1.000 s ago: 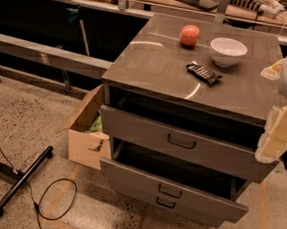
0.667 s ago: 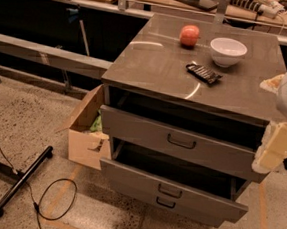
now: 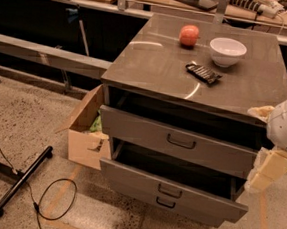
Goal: Open top drawer
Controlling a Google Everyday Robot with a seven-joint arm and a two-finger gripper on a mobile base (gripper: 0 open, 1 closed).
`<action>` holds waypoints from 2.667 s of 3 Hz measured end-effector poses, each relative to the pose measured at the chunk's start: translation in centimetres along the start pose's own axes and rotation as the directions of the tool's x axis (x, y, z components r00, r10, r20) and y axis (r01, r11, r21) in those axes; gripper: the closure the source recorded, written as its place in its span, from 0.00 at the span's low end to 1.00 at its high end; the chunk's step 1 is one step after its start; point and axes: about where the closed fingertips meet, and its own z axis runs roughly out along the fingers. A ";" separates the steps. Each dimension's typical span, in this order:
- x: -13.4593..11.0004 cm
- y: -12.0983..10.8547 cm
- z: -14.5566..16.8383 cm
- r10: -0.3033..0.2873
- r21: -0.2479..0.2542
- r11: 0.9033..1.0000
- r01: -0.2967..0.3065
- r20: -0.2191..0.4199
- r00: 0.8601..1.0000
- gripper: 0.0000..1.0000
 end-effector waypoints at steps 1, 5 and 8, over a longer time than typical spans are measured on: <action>0.1 0.0 0.1 0.003 0.001 1.000 -0.003 0.001 1.000 0.00; 3.7 0.0 11.5 0.049 -0.055 0.997 -0.046 0.051 0.998 0.00; 5.3 -3.6 16.2 0.038 -0.051 0.998 -0.035 0.055 0.998 0.00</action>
Offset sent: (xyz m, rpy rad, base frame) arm -0.0017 -0.0093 -0.0559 0.0640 -0.0018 -0.0649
